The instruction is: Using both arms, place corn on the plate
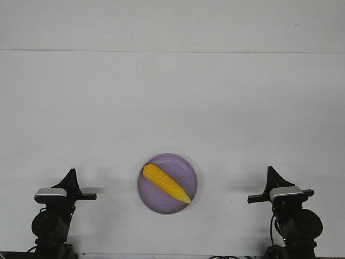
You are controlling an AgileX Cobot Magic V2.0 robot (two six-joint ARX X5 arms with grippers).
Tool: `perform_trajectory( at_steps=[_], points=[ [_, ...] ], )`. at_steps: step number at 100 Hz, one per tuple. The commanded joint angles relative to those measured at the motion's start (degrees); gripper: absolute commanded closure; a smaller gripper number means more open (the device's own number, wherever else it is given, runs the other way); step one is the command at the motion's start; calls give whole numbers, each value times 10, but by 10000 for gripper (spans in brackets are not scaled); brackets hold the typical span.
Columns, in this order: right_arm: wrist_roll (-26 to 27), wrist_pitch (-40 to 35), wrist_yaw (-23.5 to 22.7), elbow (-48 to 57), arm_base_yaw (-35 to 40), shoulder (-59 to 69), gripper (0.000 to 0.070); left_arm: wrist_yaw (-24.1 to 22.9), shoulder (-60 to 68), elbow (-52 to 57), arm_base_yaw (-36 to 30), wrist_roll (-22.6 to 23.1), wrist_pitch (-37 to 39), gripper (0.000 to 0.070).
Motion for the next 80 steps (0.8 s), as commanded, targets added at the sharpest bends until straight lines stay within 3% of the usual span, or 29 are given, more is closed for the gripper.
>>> perform_trajectory(
  at_steps=[1, 25, 80],
  points=[
    [-19, 9, 2, -20, -4, -16, 684, -2, -1, -12, 0, 5, 6, 687],
    [-10, 36, 7, -99, -4, -72, 684, -2, -1, -12, 0, 5, 6, 687],
    [-6, 40, 7, -97, -4, -73, 684, -1, 0, -12, 0, 5, 5, 687]
  ],
)
